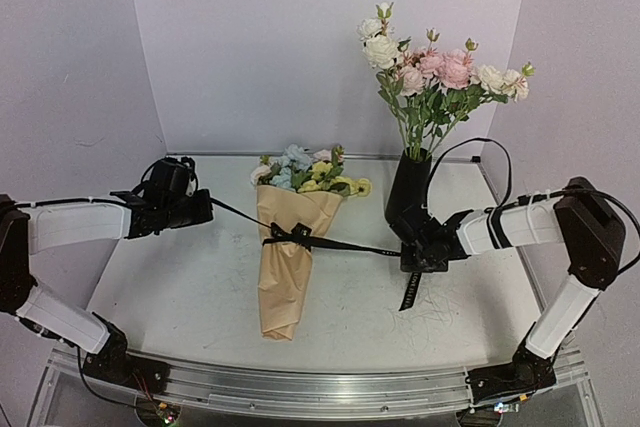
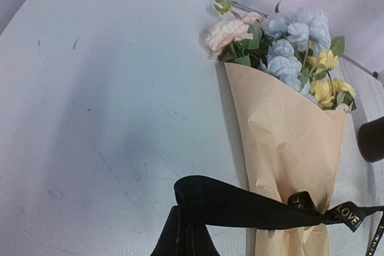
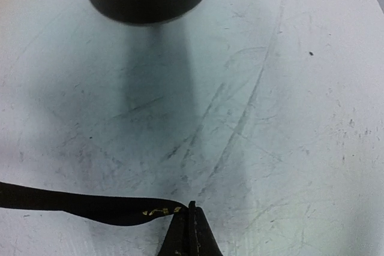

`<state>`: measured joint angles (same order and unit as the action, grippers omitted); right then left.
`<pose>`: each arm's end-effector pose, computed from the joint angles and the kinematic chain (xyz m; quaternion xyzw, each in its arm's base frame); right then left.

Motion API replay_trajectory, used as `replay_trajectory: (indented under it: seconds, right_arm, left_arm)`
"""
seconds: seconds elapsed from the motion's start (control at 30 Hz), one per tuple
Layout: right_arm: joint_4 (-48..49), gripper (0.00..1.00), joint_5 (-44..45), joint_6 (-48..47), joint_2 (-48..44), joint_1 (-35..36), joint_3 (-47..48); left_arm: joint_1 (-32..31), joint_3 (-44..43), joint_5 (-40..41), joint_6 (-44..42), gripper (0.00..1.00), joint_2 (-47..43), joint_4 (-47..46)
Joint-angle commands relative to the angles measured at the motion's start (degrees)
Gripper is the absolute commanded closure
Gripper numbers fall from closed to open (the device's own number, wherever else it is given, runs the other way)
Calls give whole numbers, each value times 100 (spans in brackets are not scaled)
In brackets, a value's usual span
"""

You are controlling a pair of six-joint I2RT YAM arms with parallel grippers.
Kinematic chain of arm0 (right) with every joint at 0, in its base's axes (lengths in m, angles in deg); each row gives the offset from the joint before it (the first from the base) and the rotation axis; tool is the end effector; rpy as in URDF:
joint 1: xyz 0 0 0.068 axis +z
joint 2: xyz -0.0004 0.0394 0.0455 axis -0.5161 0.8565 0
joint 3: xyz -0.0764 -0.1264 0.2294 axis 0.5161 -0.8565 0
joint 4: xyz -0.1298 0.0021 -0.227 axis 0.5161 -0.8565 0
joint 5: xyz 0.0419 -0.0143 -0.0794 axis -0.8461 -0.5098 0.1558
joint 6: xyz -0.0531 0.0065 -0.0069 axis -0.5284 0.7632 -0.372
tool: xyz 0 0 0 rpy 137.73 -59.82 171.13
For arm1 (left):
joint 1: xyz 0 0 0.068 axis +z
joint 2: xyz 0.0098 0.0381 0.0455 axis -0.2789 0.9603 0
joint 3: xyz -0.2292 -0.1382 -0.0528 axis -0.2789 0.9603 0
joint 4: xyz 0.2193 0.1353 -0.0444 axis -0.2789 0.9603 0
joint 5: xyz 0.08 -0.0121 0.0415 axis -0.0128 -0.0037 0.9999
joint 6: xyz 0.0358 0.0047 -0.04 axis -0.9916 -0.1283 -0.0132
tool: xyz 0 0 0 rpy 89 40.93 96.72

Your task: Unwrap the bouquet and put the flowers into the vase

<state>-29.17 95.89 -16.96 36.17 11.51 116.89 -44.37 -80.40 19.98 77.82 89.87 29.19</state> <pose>0.2524 0.2093 0.1529 0.0834 0.9045 0.0704 0.4124 0.2591 -0.1311 0.2205 -0.0481 0.8939 -0.1320 0.4257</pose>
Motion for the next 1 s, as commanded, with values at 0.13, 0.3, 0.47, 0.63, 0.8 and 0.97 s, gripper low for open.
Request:
replay_trajectory:
  seconds: [0.13, 0.3, 0.47, 0.63, 0.8, 0.97]
  right_arm:
    - [-332, 100, 346, -26, -753, -706, -453]
    - [-332, 100, 238, 51, -1107, -1126, -663]
    - [-333, 100, 166, 165, -1334, -1454, -775]
    - [-327, 100, 59, 174, -1498, -1871, -864]
    - [-329, 100, 31, 26, -1699, -2214, -871]
    - [-330, 100, 34, -149, -1843, -2467, -843]
  left_arm:
    - [186, 200, 866, 566, 100, -605, 93]
    - [213, 353, 1312, 966, 100, -715, 275]
    - [294, 493, 2014, 1346, 100, -994, 511]
    - [389, 413, 2199, 1494, 100, -947, 638]
    - [443, 281, 2674, 1938, 100, -803, 1094]
    - [452, 242, 3125, 2115, 100, -871, 1368]
